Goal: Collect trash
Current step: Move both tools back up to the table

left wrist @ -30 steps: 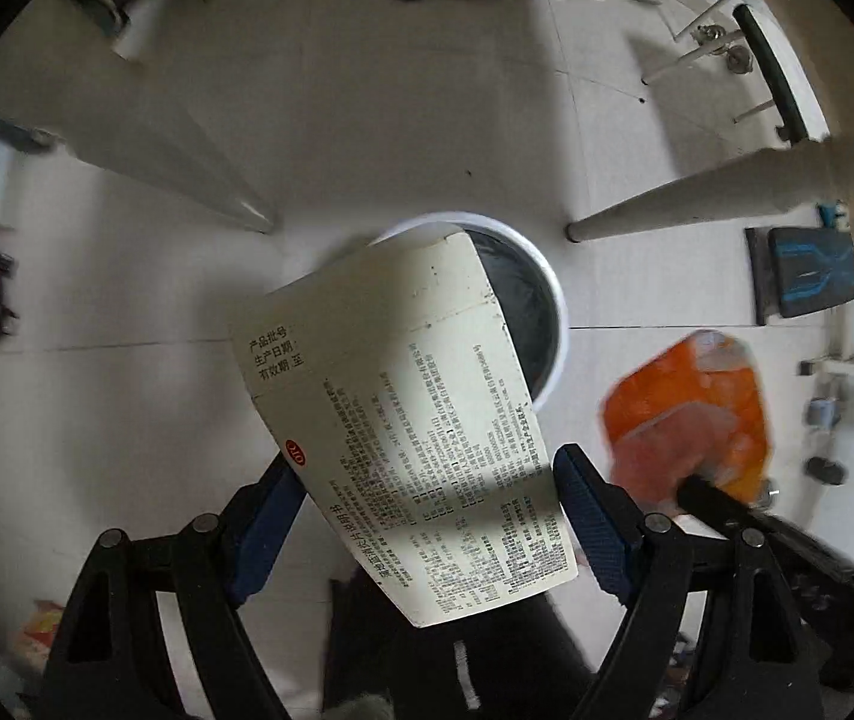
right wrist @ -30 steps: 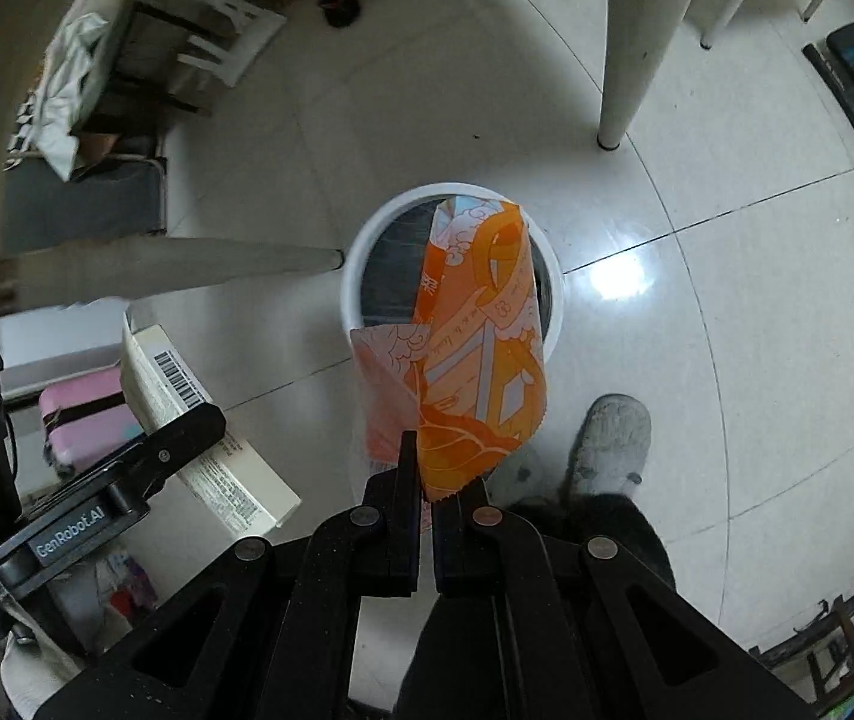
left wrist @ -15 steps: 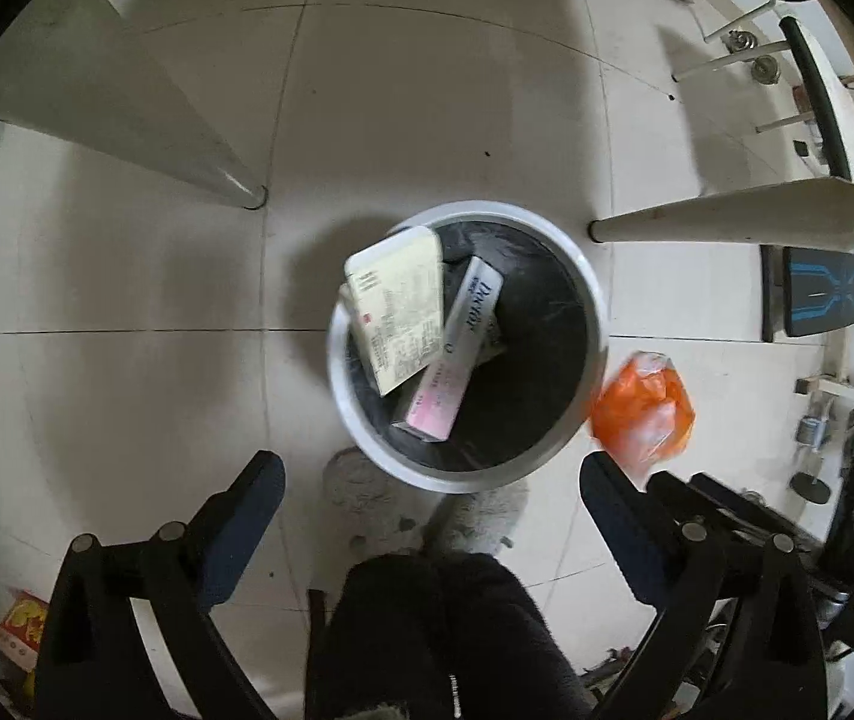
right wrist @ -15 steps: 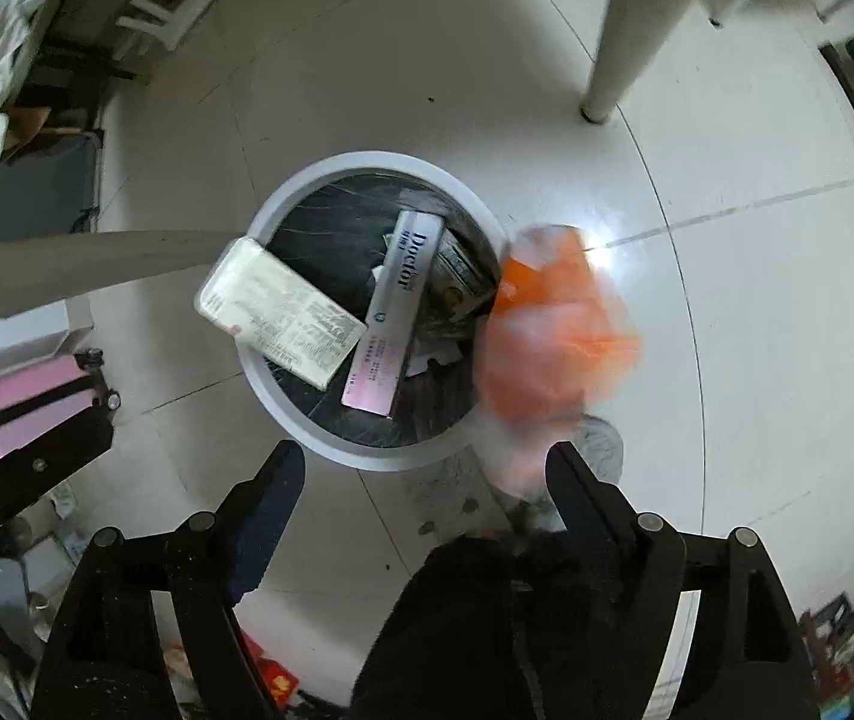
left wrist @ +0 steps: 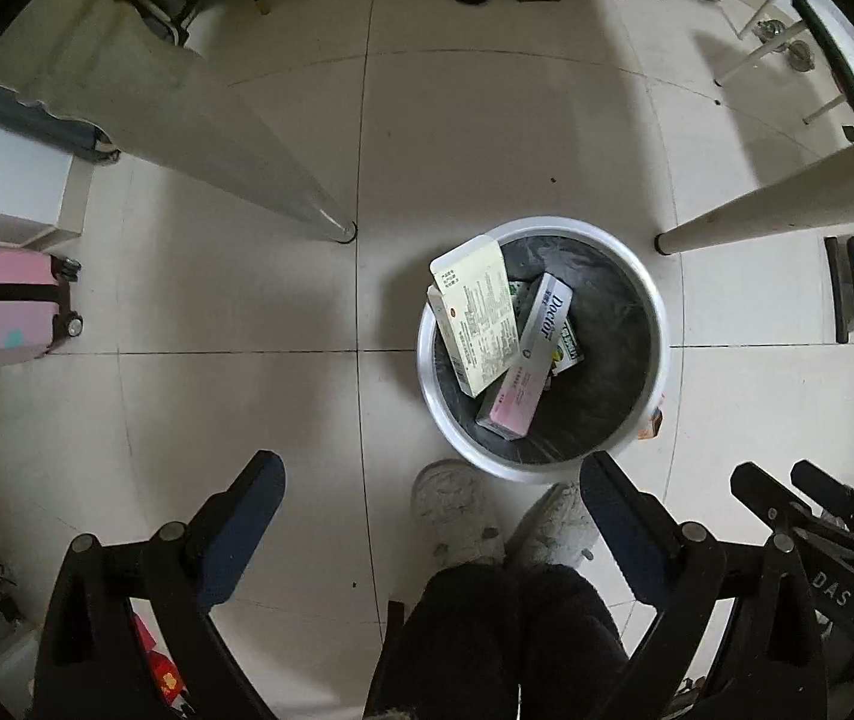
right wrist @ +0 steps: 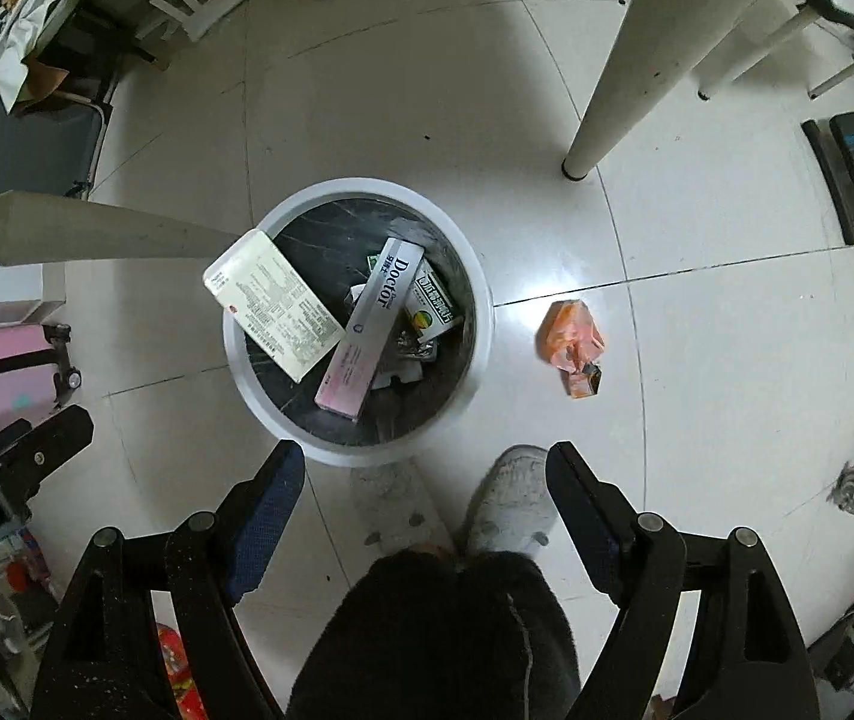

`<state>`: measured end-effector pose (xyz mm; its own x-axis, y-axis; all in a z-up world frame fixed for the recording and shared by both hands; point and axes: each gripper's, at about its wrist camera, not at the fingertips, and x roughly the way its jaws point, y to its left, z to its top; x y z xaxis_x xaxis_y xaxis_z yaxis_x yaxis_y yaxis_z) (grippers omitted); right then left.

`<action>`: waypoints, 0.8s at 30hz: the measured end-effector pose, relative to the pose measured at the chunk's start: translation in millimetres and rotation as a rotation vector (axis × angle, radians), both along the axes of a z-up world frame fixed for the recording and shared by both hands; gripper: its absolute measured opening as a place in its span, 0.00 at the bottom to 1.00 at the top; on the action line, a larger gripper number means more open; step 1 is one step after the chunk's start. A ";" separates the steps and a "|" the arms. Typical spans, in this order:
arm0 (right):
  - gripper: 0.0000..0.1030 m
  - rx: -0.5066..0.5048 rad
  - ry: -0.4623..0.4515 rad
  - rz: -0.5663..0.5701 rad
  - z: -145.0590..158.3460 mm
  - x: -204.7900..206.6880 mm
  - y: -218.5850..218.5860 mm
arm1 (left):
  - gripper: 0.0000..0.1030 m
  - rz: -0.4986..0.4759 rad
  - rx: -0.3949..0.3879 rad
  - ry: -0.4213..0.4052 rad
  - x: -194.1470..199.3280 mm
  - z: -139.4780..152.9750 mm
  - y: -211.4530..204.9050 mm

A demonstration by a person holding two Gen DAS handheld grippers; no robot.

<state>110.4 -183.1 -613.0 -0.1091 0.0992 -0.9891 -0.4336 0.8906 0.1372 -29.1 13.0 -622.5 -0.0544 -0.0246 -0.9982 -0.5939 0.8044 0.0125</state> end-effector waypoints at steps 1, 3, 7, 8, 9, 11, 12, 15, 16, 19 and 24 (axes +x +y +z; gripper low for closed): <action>0.82 -0.002 -0.009 0.003 8.4 -1.4 -0.6 | 0.98 0.000 0.003 -0.002 -0.9 8.3 -1.3; 0.82 -0.004 -0.016 0.009 25.5 -3.8 -1.7 | 0.98 0.001 0.003 -0.011 -3.1 25.6 -3.3; 0.99 -0.008 -0.056 0.043 78.1 -13.2 -1.4 | 0.98 0.000 0.013 -0.038 -10.8 72.4 -5.9; 0.99 0.000 -0.060 0.046 89.1 -15.7 -1.7 | 0.98 -0.001 0.017 -0.043 -12.7 81.6 -6.3; 0.99 0.005 -0.069 0.053 109.4 -19.4 -1.3 | 0.98 -0.003 0.019 -0.049 -15.7 95.5 -6.6; 0.99 0.011 -0.082 0.065 137.1 -25.8 1.3 | 0.98 -0.004 0.020 -0.061 -21.4 121.1 -6.6; 0.99 0.016 -0.092 0.071 159.0 -30.6 2.1 | 0.98 -0.004 0.020 -0.068 -25.1 135.6 -6.5; 0.99 0.036 -0.113 0.072 208.3 -40.9 3.2 | 0.98 -0.001 0.026 -0.094 -35.0 181.4 -4.7; 0.99 0.048 -0.115 0.066 226.8 -43.7 3.3 | 0.98 0.001 0.028 -0.104 -36.6 193.8 -4.5; 0.99 0.092 -0.125 0.053 273.7 -49.7 5.2 | 0.98 0.014 0.057 -0.133 -40.7 234.0 1.6; 0.99 0.192 -0.149 0.025 354.3 -39.5 13.7 | 0.98 0.090 0.116 -0.200 -33.3 293.9 26.2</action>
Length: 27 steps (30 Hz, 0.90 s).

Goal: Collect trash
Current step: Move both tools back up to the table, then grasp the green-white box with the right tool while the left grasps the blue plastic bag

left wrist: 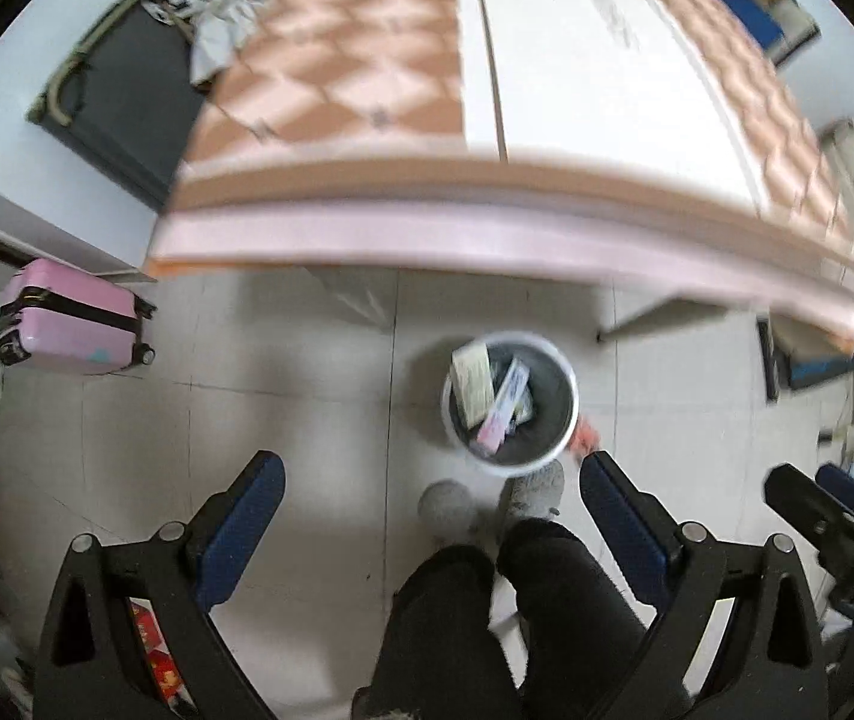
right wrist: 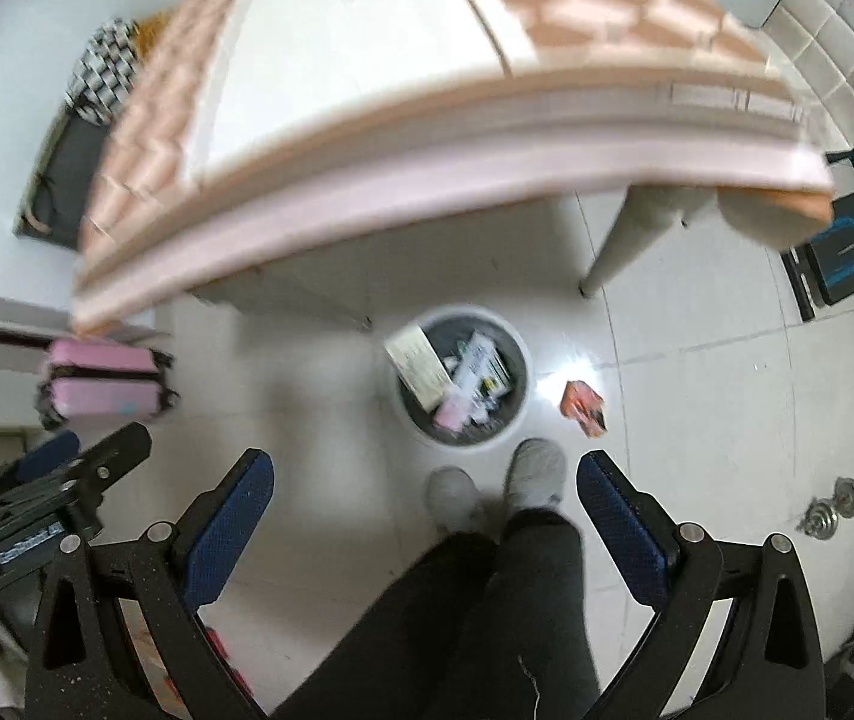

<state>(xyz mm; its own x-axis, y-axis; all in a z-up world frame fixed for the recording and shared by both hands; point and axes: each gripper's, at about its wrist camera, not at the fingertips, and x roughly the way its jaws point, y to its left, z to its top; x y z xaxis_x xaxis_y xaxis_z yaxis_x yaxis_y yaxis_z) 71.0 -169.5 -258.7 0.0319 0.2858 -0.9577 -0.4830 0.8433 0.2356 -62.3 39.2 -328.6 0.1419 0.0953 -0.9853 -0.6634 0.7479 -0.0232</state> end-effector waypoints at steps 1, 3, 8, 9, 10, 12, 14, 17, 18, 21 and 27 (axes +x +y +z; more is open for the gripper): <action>0.99 0.020 -0.003 -0.006 13.0 5.0 2.7 | 0.98 0.014 0.012 -0.012 3.6 6.4 4.8; 0.99 0.067 -0.022 -0.023 44.8 25.4 9.8 | 0.98 0.036 0.034 -0.035 16.9 22.3 17.6; 0.99 0.122 -0.088 -0.035 103.6 89.6 33.3 | 0.98 0.074 0.102 -0.092 68.5 60.1 50.6; 0.99 0.111 -0.107 -0.018 116.3 111.9 42.7 | 0.98 0.083 0.107 -0.096 79.7 63.9 56.9; 0.99 0.108 -0.117 -0.007 123.0 125.0 51.3 | 0.98 0.097 0.109 -0.100 93.1 66.7 66.2; 0.99 0.090 -0.149 0.040 138.6 166.3 71.2 | 0.98 0.133 0.105 -0.115 119.9 74.2 81.1; 0.99 0.060 -0.191 0.099 149.9 216.2 95.6 | 0.98 0.171 0.104 -0.122 141.9 75.8 103.4; 0.99 -0.006 -0.234 0.179 155.1 293.7 132.1 | 0.98 0.225 0.098 -0.111 173.4 72.3 134.0; 0.99 -0.038 -0.242 0.214 156.3 323.5 150.4 | 0.98 0.239 0.092 -0.107 180.0 71.0 142.2; 0.99 -0.120 -0.267 0.315 150.8 408.7 204.1 | 0.98 0.283 0.064 -0.080 215.7 55.7 171.7; 0.99 -0.265 -0.231 0.529 104.3 528.6 296.3 | 0.98 0.336 0.008 -0.018 288.1 19.3 213.3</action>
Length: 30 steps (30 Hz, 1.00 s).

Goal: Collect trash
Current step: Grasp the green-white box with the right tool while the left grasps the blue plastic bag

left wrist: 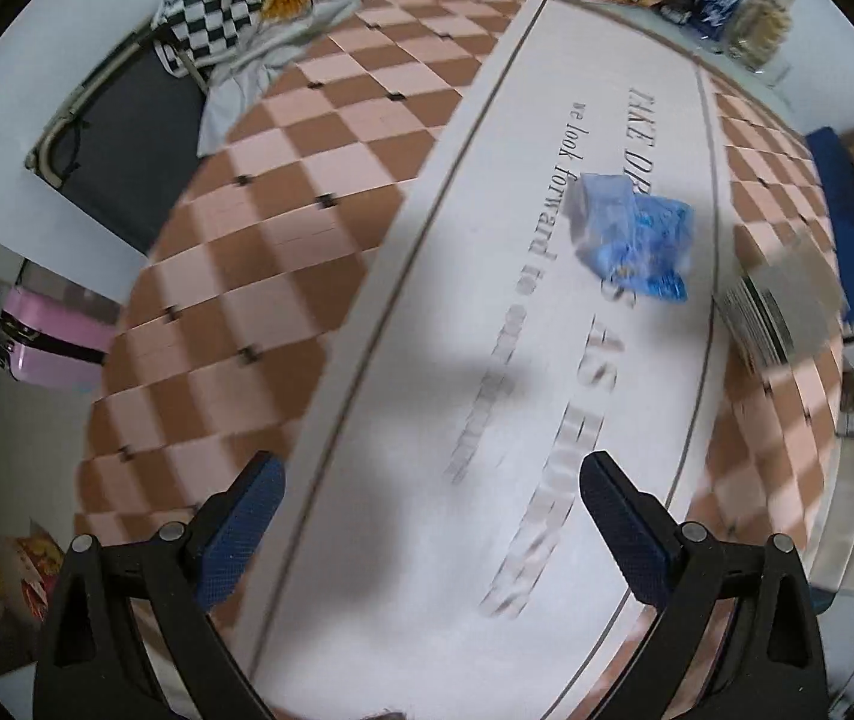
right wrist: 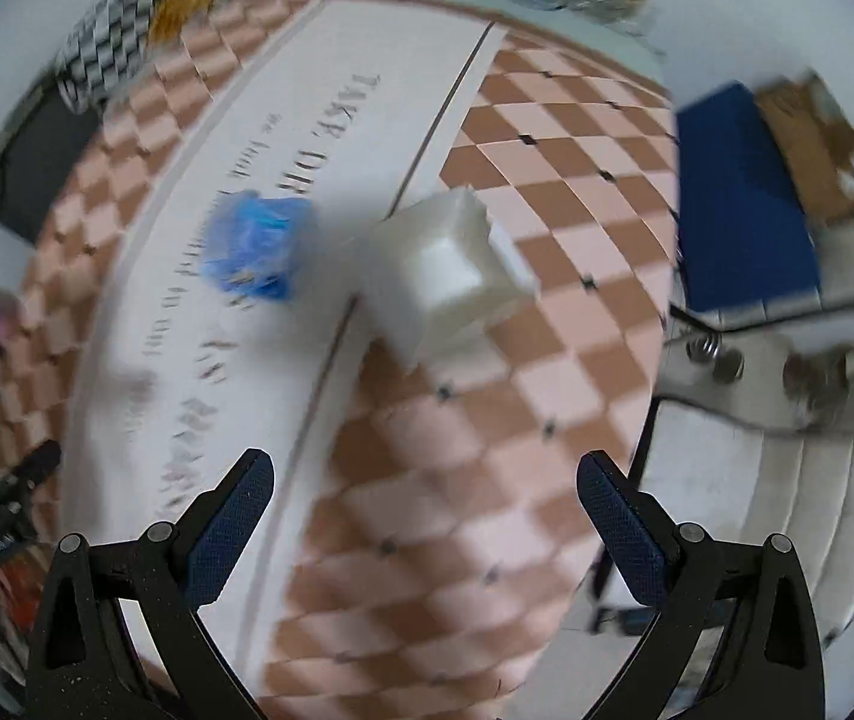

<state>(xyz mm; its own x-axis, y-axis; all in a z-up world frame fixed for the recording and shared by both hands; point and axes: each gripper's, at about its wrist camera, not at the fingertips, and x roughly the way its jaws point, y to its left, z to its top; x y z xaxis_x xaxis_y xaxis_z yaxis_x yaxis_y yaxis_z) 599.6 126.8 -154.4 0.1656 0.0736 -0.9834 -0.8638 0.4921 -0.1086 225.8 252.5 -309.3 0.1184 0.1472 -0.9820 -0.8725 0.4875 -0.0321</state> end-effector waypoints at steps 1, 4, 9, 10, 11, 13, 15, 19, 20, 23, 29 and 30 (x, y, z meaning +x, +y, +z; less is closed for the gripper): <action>0.99 -0.021 0.008 0.022 -9.2 6.9 9.2 | 0.98 0.009 -0.013 0.009 11.0 -8.0 7.7; 0.99 -0.082 0.038 0.085 -40.9 35.2 35.8 | 0.98 0.015 -0.029 0.032 34.0 -23.6 21.7; 0.99 -0.135 0.107 0.132 -81.6 51.6 64.9 | 0.98 0.006 -0.039 0.054 59.2 -36.4 38.3; 0.99 -0.142 0.119 0.138 -89.1 54.1 68.9 | 0.98 0.002 -0.042 0.051 62.7 -37.5 39.9; 0.99 -0.152 0.133 0.142 -96.0 56.9 72.3 | 0.98 -0.003 -0.044 0.051 66.3 -38.5 41.6; 0.99 -0.149 0.165 0.134 -105.8 62.8 76.6 | 0.98 -0.016 -0.054 0.040 75.0 -39.9 45.4; 0.95 -0.122 0.178 0.115 -108.0 69.3 77.6 | 0.98 -0.029 -0.057 0.035 84.1 -40.6 49.2; 0.90 -0.075 0.165 0.053 -101.0 86.8 75.6 | 0.98 -0.051 -0.067 0.006 104.9 -41.9 58.3; 0.90 -0.067 0.155 0.030 -98.9 92.3 74.1 | 0.97 -0.058 -0.073 -0.004 109.8 -43.6 61.3; 0.90 -0.033 0.152 -0.054 -95.2 111.9 68.6 | 0.96 -0.088 -0.084 -0.003 126.3 -52.0 69.0; 0.89 0.005 0.173 -0.121 -95.6 126.5 59.8 | 0.25 -0.137 -0.096 -0.034 135.5 -55.3 74.1; 0.89 0.009 0.171 -0.126 -95.3 127.0 58.0 | 0.17 -0.147 -0.081 -0.038 134.7 -51.6 72.1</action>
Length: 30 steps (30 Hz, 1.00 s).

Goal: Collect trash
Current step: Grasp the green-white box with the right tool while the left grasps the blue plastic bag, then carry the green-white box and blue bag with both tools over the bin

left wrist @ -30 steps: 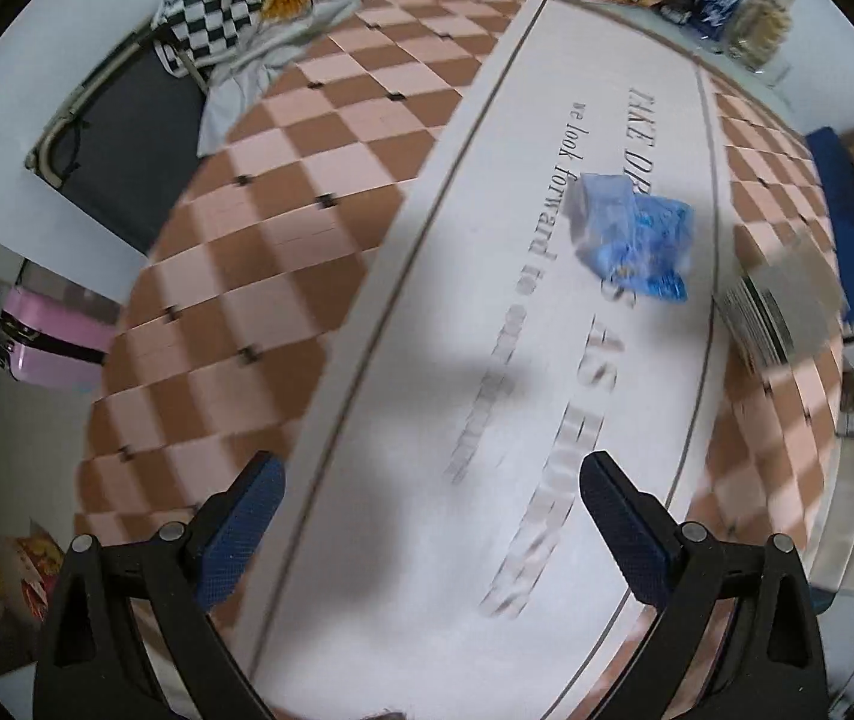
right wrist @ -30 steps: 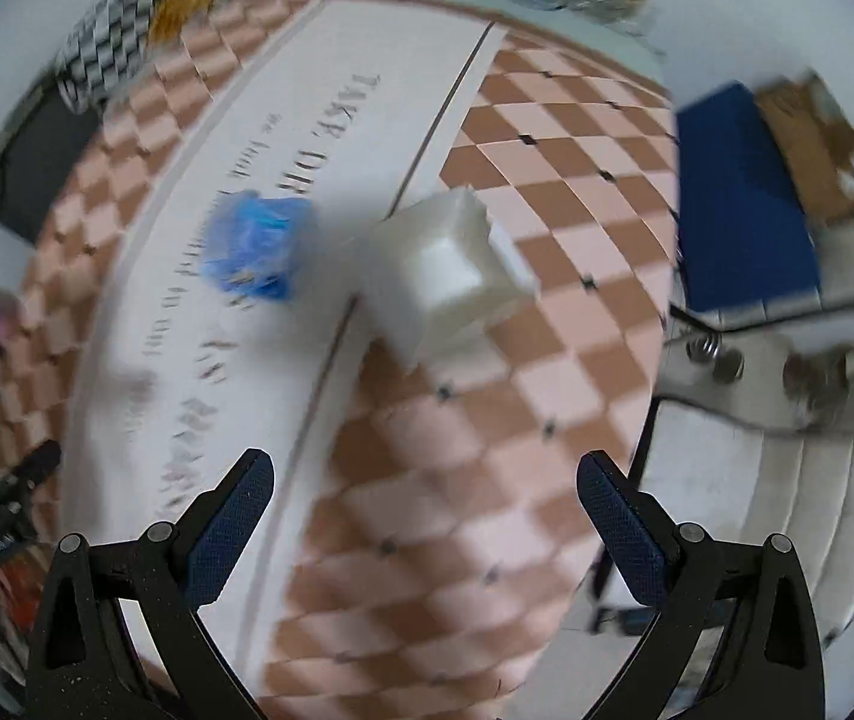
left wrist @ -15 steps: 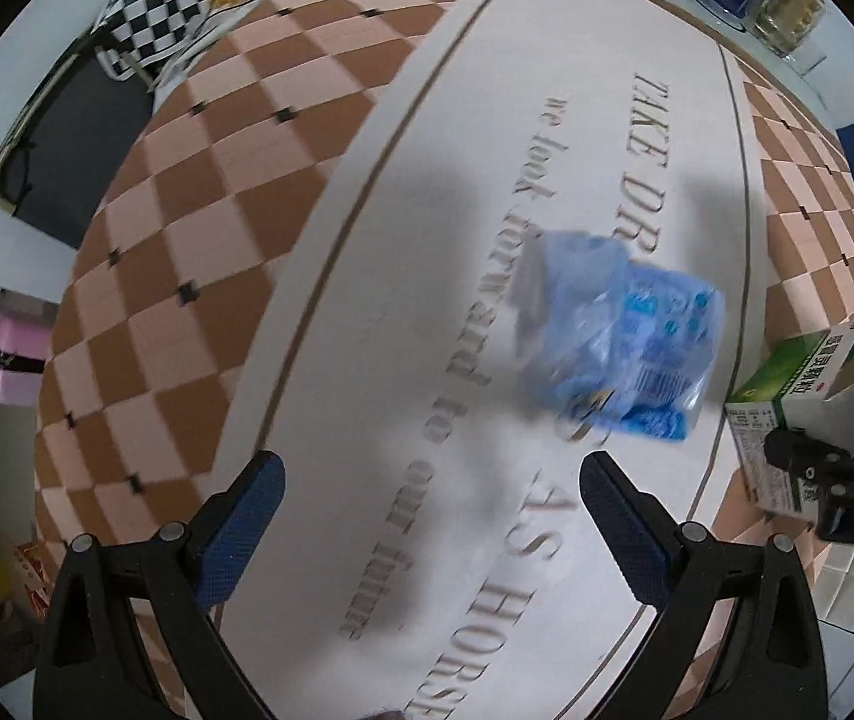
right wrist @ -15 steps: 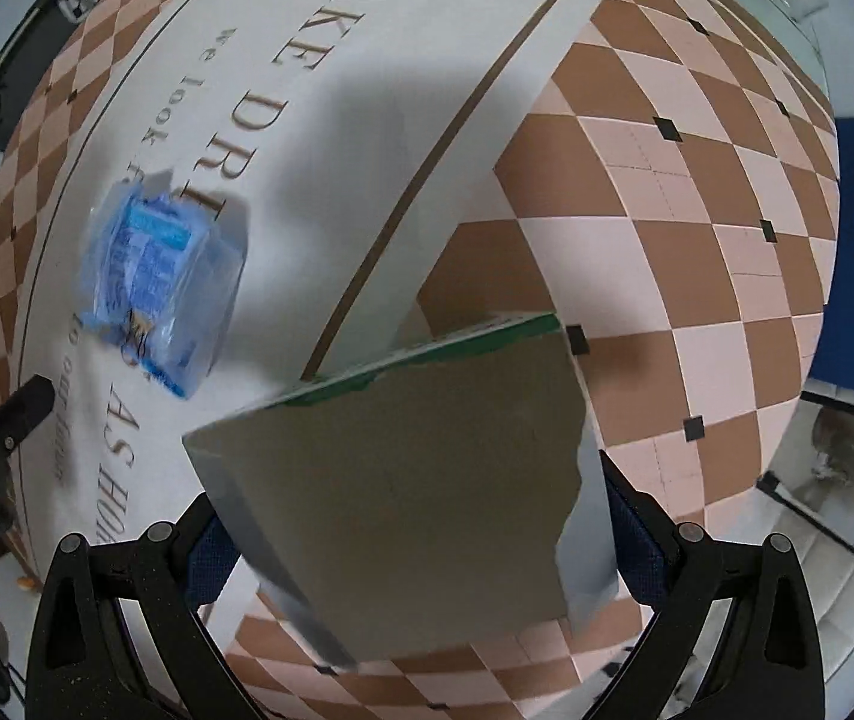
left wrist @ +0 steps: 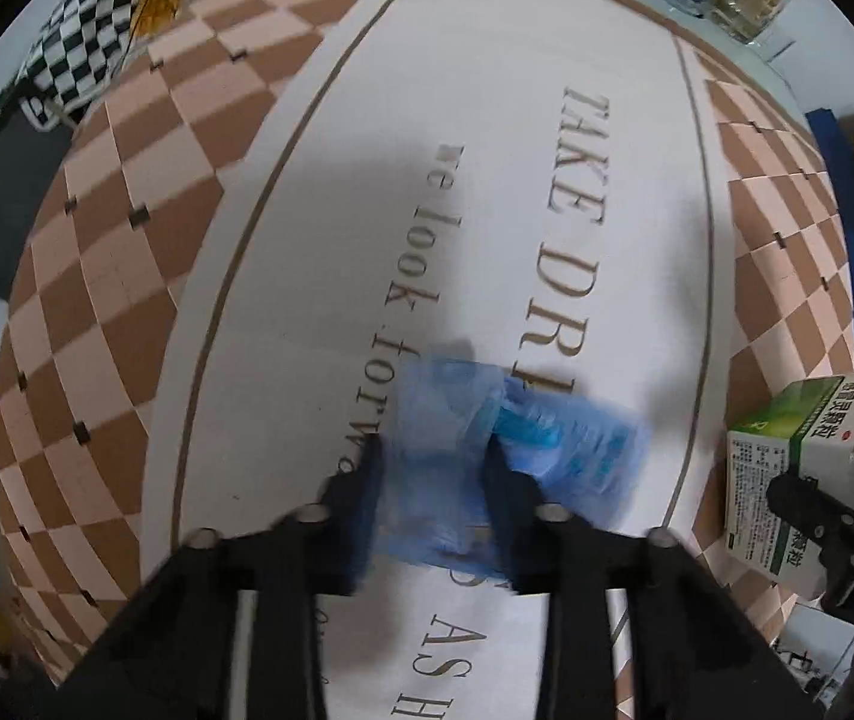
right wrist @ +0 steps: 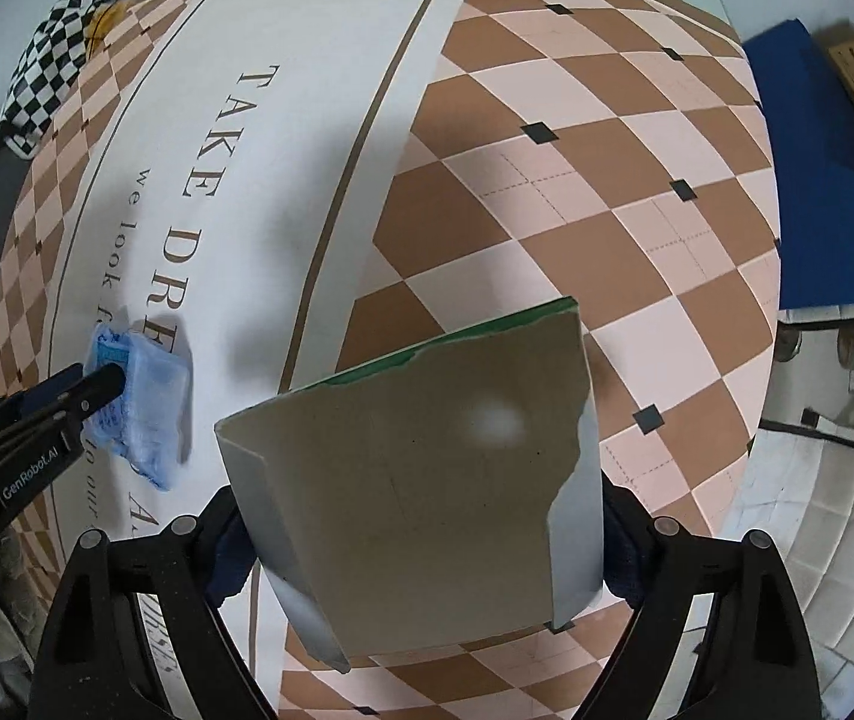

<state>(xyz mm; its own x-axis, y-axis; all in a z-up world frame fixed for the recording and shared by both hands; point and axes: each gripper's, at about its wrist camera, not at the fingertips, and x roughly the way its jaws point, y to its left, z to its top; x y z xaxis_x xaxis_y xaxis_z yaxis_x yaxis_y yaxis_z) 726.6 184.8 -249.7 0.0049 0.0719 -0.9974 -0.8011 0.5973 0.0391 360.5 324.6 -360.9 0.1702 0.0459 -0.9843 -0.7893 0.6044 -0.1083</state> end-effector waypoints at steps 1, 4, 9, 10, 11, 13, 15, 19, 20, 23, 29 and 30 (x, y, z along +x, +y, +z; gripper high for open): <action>0.89 0.003 -0.005 -0.002 0.7 -0.4 -0.9 | 0.15 -0.008 0.009 -0.004 -0.7 3.8 -2.7; 0.88 0.019 -0.022 -0.020 3.8 -3.7 -12.6 | 0.12 -0.021 0.048 -0.015 -8.2 17.3 -10.3; 0.88 0.050 -0.071 -0.067 13.2 -13.4 -26.2 | 0.11 -0.036 0.139 -0.033 -29.2 50.9 -34.3; 0.88 0.059 -0.084 -0.075 21.1 -23.6 -24.2 | 0.11 -0.040 0.158 -0.035 -32.3 58.4 -45.1; 0.88 0.073 -0.100 -0.086 25.3 -27.7 -29.5 | 0.11 -0.043 0.177 -0.037 -40.2 64.2 -51.4; 0.88 0.095 -0.124 -0.100 40.4 -48.2 -32.5 | 0.11 -0.049 0.218 -0.047 -51.9 77.7 -55.5; 0.88 0.119 -0.146 -0.116 49.7 -60.0 -39.9 | 0.11 -0.056 0.249 -0.056 -63.6 88.2 -55.3; 0.88 0.173 -0.146 -0.153 69.7 -95.1 -64.2 | 0.11 -0.060 0.273 -0.091 -90.6 104.9 -59.1; 0.88 0.186 -0.144 -0.162 75.6 -103.7 -73.5 | 0.11 -0.064 0.278 -0.104 -101.6 111.7 -66.2; 0.88 0.228 -0.153 -0.191 91.7 -140.1 -97.8 | 0.11 -0.072 0.301 -0.142 -131.7 128.8 -89.3; 0.88 0.311 -0.167 -0.268 120.7 -244.9 -155.3 | 0.11 -0.135 0.331 -0.225 -198.0 154.9 -141.0; 0.88 0.321 -0.168 -0.282 123.9 -260.8 -163.8 | 0.11 -0.151 0.337 -0.239 -211.8 159.2 -150.7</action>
<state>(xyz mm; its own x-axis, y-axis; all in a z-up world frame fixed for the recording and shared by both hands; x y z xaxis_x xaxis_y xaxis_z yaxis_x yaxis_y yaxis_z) 465.7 20.9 -125.8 0.2281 0.3498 -0.9087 -0.6203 0.7715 0.1413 148.7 173.9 -201.7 0.4212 0.3146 -0.8506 -0.6659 0.7441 -0.0546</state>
